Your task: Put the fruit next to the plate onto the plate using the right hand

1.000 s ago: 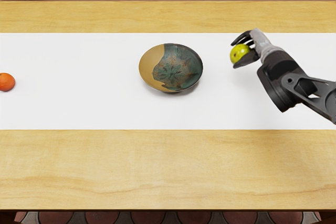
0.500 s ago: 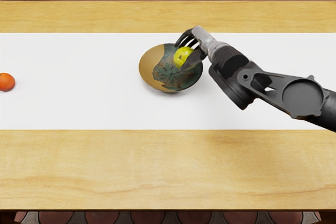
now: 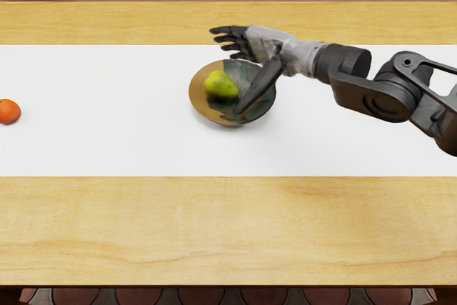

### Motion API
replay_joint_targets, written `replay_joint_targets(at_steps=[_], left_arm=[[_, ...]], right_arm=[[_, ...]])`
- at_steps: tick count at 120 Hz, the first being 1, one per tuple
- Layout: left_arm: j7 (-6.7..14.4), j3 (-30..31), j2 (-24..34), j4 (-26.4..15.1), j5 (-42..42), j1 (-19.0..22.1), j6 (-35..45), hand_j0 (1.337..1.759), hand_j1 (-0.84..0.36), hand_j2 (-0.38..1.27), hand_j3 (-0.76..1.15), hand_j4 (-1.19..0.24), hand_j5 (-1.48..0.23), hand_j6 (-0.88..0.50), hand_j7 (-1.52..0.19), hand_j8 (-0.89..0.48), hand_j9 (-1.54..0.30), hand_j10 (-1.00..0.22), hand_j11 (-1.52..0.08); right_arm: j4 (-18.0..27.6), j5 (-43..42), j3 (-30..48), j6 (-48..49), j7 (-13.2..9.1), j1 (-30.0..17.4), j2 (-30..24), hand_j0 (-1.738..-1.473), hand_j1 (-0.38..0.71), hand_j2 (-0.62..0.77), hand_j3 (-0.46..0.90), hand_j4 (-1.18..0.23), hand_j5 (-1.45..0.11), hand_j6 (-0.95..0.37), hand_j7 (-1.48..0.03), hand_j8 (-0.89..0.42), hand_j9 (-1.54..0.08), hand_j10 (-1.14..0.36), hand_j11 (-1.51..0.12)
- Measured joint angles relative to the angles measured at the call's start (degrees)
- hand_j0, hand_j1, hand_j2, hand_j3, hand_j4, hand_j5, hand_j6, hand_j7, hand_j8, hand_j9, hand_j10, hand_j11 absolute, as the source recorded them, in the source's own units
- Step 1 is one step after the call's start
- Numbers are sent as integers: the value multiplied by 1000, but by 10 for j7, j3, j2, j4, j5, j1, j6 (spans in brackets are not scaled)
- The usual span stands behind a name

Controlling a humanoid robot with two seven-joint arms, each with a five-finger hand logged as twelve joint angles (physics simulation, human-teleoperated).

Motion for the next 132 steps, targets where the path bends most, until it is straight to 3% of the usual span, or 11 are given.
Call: replay_joint_targets(at_steps=[8,19,33,54,65,74,86,115,132], left_arm=[[0,0,0,0,0,0,0,1658,349,0,0,0,0,0,0,0,0,0,0],[0,0,0,0,0,0,0,1658,349,0,0,0,0,0,0,0,0,0,0],[0,0,0,-1,0,8,0,1658,349,0,0,0,0,0,0,0,0,0,0],[0,0,0,0,0,10,0,1658,349,0,0,0,0,0,0,0,0,0,0],[0,0,0,0,0,10,0,1658,349,0,0,0,0,0,0,0,0,0,0],[0,0,0,0,0,13,0,1658,349,0,0,0,0,0,0,0,0,0,0],[0,0,0,0,0,20,0,1658,349,0,0,0,0,0,0,0,0,0,0],[0,-1,0,0,0,9,0,1658,349,0,0,0,0,0,0,0,0,0,0],[0,-1,0,0,0,6,0,1658,349,0,0,0,0,0,0,0,0,0,0]], right_arm=[[0,29,13,80,42,-26,-19,-1658,-291,41,0,-57,-79,-43,-76,-33,-77,-34,-77],[0,48,21,167,126,-56,-60,-1658,-312,26,0,-37,-51,-28,-49,-21,-49,-22,-49],[-1,46,25,209,231,-94,-103,-1658,-329,16,0,-21,-29,-16,-28,-12,-28,-12,-28],[0,32,26,225,350,-161,-173,-1658,-342,8,0,-9,-12,-7,-12,-5,-12,-5,-12],[0,27,26,228,396,-184,-221,-1658,-345,7,0,-6,-8,-4,-7,-3,-8,-3,-8],[-1,25,26,228,418,-199,-257,-1658,-347,6,0,-4,-5,-3,-5,-2,-5,-2,-5],[-1,22,25,229,431,-219,-295,-1658,-349,5,0,-3,-3,-2,-3,-2,-3,-1,-3],[-2,18,20,229,438,-288,-361,-1658,-349,5,0,-2,-1,-2,-1,-1,-1,-1,-1],[-2,17,19,229,438,-304,-376,-1658,-349,6,0,-2,-1,-2,0,-2,-1,-1,-1]])
